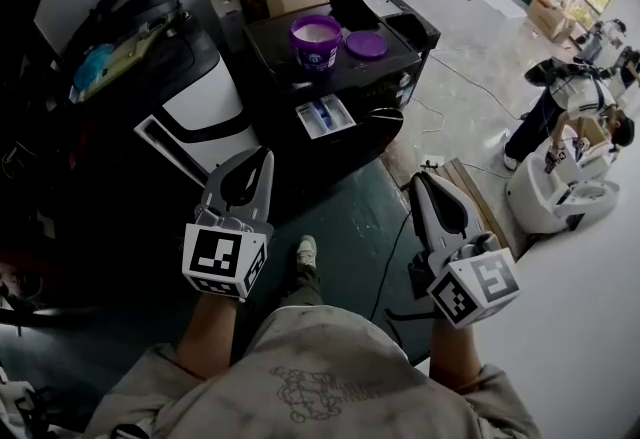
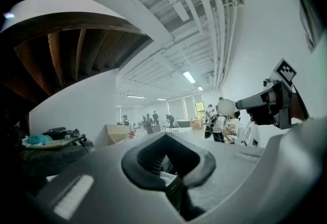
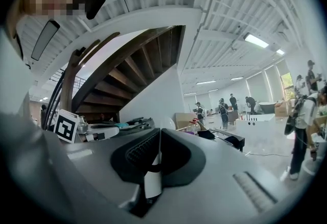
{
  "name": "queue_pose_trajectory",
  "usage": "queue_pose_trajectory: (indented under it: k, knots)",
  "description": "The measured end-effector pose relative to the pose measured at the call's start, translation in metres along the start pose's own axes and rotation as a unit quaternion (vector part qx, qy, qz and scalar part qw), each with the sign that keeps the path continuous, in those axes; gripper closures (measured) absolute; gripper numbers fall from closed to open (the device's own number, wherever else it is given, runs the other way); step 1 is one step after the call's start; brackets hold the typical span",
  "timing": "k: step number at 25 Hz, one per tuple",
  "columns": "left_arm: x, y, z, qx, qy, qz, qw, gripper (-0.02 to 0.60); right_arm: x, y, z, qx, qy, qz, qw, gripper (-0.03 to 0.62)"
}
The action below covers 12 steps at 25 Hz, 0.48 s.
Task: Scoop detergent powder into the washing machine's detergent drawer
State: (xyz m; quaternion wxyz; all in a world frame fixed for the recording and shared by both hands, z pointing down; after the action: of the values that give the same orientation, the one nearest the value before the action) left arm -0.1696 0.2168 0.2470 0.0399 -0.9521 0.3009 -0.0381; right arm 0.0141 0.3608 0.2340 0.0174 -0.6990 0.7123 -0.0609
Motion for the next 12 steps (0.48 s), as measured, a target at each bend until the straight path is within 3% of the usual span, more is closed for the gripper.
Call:
queue_pose_trajectory:
  k: [12]
  knots:
    - [0.124,0.091,-0.007,-0.007,0.012,-0.024,0.9996,0.581,0.141,-0.040,0.015,-0.001,0.021,-0.012,1.000,0.559]
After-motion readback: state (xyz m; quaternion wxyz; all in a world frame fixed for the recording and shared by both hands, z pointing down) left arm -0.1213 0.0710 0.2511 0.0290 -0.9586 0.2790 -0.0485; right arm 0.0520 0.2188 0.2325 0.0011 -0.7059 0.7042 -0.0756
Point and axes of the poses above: the fingertips, and each gripper's own axes: x forward along the fingers, y to its left, z out of its top, the point moved 3 cm from there along -x, backward along the fingers, and after that the axes turned 2 degrees about -x, right-handed, at the moved point
